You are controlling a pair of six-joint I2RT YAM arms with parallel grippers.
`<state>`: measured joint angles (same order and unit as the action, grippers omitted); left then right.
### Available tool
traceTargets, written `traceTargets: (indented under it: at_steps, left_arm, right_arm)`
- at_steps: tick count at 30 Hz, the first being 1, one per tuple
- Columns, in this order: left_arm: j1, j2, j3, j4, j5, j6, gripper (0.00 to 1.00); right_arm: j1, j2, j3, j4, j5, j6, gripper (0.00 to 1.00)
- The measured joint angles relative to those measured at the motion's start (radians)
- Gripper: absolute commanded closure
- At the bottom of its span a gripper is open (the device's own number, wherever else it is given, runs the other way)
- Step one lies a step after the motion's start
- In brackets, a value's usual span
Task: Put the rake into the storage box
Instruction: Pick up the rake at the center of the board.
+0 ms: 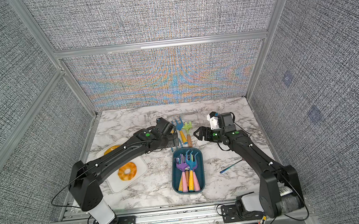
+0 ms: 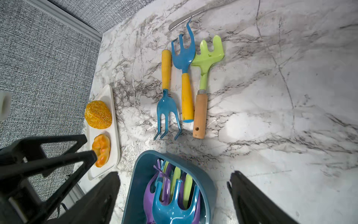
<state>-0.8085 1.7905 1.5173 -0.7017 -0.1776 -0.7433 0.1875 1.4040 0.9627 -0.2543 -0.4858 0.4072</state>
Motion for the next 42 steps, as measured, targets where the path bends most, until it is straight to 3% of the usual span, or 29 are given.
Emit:
traceTargets:
  at_steps: [6, 13, 19, 30, 33, 38, 42]
  left_arm:
    - [0.093, 0.185, 0.150, -0.013, 0.133, 0.102, 0.12]
    - [0.152, 0.293, 0.186, -0.023, 0.177, 0.134, 0.14]
    - [0.196, 0.224, 0.066, -0.003, 0.176, 0.134, 0.14]
    - [0.219, 0.030, -0.148, 0.040, 0.158, 0.133, 0.14]
    - [0.225, 0.005, -0.174, 0.047, 0.152, 0.133, 0.14]
    - [0.228, -0.024, -0.208, 0.051, 0.152, 0.132, 0.14]
    - [0.227, -0.055, -0.232, 0.059, 0.152, 0.126, 0.14]
  right_arm:
    - [0.034, 0.196, 0.103, 0.002, -0.008, -0.037, 0.13]
    - [0.140, 0.441, 0.313, -0.058, 0.087, -0.096, 0.27]
    - [0.220, 0.628, 0.522, -0.145, 0.240, -0.134, 0.33]
    - [0.284, 0.890, 0.834, -0.302, 0.511, -0.169, 0.58]
    - [0.294, 0.916, 0.869, -0.313, 0.562, -0.171, 0.68]
    - [0.311, 0.914, 0.874, -0.324, 0.611, -0.169, 0.92]
    - [0.320, 0.859, 0.840, -0.365, 0.627, -0.153, 1.00]
